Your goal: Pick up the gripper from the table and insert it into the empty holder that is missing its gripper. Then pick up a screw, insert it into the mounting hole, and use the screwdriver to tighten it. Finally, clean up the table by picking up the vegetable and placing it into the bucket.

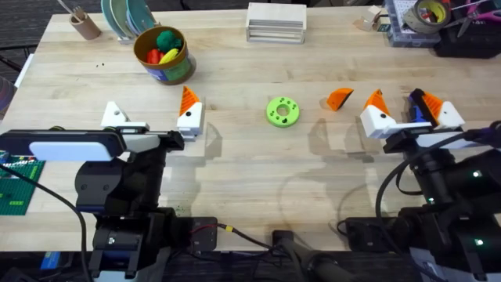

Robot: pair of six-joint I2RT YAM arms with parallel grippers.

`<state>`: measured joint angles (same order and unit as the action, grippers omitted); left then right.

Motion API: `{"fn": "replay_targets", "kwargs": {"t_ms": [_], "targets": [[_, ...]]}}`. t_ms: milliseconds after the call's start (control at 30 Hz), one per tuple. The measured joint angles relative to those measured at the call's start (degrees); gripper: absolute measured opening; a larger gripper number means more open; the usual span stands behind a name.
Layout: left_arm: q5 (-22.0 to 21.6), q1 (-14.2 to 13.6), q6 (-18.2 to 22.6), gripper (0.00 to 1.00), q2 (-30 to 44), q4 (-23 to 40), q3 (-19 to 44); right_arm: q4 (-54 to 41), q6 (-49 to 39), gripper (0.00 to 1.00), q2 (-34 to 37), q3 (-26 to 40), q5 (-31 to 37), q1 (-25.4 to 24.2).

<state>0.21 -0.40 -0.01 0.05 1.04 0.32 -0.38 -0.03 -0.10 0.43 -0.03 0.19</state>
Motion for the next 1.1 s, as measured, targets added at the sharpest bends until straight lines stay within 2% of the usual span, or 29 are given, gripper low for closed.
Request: {"fn": "replay_targets", "kwargs": {"t_ms": [567,667,833,967,1100], "targets": [[1.03,0.0,-0.02,0.992,0.0,0.05,0.02,-0.44,-0.02,0.924,0.0,0.02,0.02,0.0],[1.64,0.02,-0.65,0.992,0.0,2.31,0.49,-0.44,0.28,0.925,0.0,0.04,-0.35,0.0],[1.66,0.02,-1.9,0.992,0.07,16.3,8.15,-5.83,1.42,0.923,0.0,2.71,-2.02,0.0],[0.49,0.0,-2.23,0.992,2.98,28.13,19.89,-13.03,1.77,0.924,1.54,8.06,-3.11,0.0],[-0.48,0.02,-2.42,0.992,11.39,41.29,33.06,-18.22,1.79,0.924,5.84,17.45,-3.7,0.0]]}}
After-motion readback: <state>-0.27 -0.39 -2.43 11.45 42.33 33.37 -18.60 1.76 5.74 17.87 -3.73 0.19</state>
